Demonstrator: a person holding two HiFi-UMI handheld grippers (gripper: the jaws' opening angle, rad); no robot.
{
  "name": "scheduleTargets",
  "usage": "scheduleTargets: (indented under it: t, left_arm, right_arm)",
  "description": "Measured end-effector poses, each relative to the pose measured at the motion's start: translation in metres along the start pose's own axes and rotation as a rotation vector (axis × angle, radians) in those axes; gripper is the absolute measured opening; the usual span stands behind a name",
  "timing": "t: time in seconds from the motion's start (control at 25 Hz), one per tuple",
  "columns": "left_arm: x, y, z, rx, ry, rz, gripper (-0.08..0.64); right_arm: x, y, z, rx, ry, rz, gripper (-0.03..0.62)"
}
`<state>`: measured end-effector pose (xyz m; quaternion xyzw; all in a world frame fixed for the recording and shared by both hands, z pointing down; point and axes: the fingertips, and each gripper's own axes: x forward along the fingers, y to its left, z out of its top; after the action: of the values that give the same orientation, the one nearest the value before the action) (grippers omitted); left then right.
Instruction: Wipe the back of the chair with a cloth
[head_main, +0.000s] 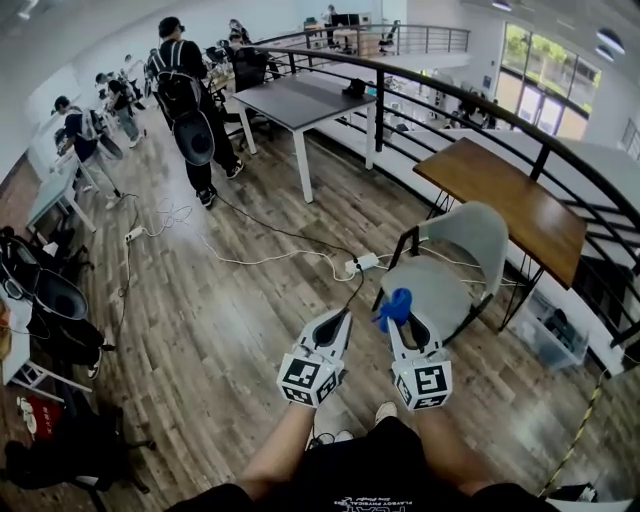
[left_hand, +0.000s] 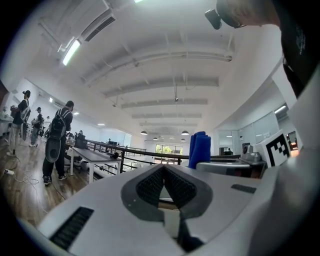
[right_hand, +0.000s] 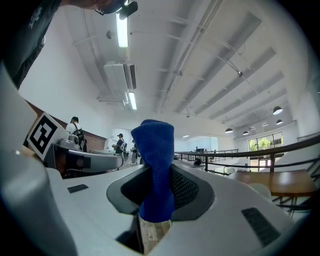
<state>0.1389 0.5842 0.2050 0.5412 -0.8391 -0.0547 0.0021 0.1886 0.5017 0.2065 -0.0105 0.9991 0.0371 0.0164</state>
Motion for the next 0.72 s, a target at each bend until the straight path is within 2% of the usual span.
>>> scheduleTargets:
  t: [0.16,0.32,0.44,0.64,0.72]
  left_arm:
    - [0.028,0.01,-0.005,0.012,0.017,0.012,0.006]
    - [0.065,0.014,0.0,0.066,0.022,0.02,0.006]
    - [0.093,0.015,0.001,0.075,0.027,0.016,0.006]
    - [0.135,0.016,-0.014,0.005,0.048,0.004,0.006]
    - [0.149,0.02,-0.016,0.006,0.05,0.014,0.006]
  right_arm:
    - [0.025,-0.024,-0.007,0.018,0.004,0.018,0.11]
    - [0.041,-0.051,-0.012,0.04,0.016,0.03,0.109]
    - [0.055,-0.069,-0.023,0.055,0.032,0.047,0.109]
    - [0.073,-0.105,-0.035,0.07,0.061,0.069,0.11]
    - [0.079,-0.12,-0.039,0.073,0.063,0.068,0.109]
